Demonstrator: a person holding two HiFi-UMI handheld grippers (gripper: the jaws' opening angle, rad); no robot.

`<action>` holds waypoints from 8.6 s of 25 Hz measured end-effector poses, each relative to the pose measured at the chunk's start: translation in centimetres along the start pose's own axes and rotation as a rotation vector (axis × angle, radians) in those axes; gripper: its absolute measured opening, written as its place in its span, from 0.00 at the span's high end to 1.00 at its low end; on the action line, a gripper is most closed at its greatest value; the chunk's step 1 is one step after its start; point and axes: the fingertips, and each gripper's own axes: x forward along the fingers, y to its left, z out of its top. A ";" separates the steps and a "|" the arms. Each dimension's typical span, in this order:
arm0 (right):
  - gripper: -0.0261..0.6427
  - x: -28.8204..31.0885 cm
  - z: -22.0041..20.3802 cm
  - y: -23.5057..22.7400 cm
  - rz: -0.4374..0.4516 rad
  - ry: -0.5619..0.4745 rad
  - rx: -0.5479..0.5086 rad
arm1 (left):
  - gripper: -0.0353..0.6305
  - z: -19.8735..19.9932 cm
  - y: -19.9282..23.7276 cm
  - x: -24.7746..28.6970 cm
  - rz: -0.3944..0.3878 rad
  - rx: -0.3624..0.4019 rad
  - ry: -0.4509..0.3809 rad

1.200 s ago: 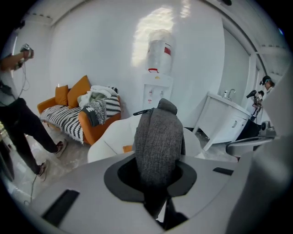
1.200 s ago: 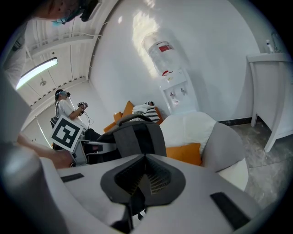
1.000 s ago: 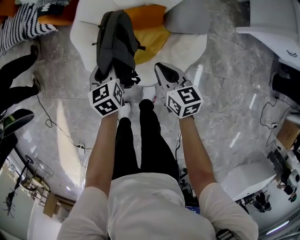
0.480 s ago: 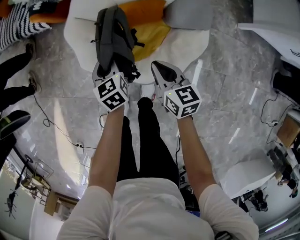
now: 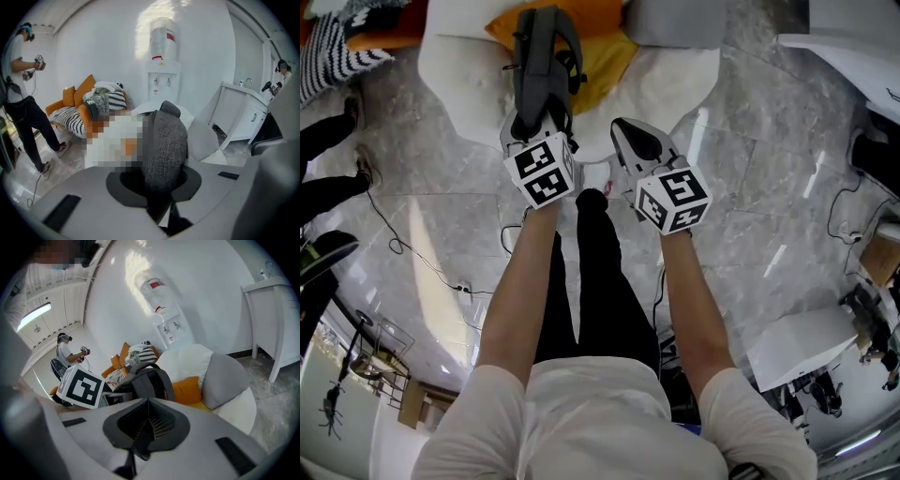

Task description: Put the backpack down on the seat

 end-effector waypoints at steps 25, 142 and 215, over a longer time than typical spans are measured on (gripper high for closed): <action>0.92 -0.6 -1.2 -9.3 -0.173 -0.040 0.112 | 0.75 -0.9 -14.3 5.8 -0.361 0.165 0.208; 0.93 -8.2 -6.3 -16.5 -0.382 -0.111 0.215 | 0.83 -5.3 -28.1 6.5 -0.723 0.417 0.304; 0.93 -42.6 9.1 28.2 -0.221 -0.426 -0.201 | 0.92 14.3 1.0 -52.9 -0.763 0.183 -0.358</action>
